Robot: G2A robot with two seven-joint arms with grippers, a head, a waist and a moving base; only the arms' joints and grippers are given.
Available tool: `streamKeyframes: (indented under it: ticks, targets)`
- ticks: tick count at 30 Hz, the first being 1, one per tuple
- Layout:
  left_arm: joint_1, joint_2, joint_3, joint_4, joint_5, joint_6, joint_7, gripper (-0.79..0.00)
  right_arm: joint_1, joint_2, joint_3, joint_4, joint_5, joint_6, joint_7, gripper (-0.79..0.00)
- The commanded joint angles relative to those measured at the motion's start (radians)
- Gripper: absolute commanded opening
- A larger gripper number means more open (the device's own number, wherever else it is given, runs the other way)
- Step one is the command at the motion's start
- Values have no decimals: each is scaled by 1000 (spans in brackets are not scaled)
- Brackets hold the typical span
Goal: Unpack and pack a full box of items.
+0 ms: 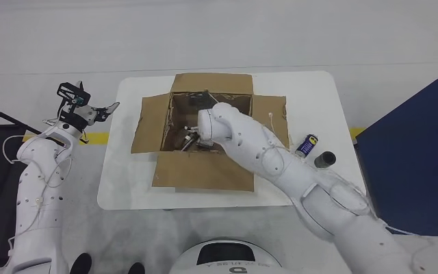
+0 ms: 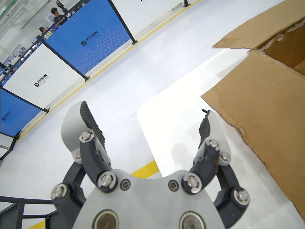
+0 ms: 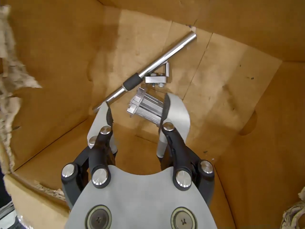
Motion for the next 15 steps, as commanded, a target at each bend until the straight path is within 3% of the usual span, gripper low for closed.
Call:
streamKeyframes:
  ticks: [1, 15]
  targets:
    - [0, 0, 0, 0, 0, 0, 0, 0, 19, -22, -16, 46, 14, 0, 5, -502]
    - [0, 0, 0, 0, 0, 0, 0, 0, 77, -148, -81, 291, 70, -26, -39, -533]
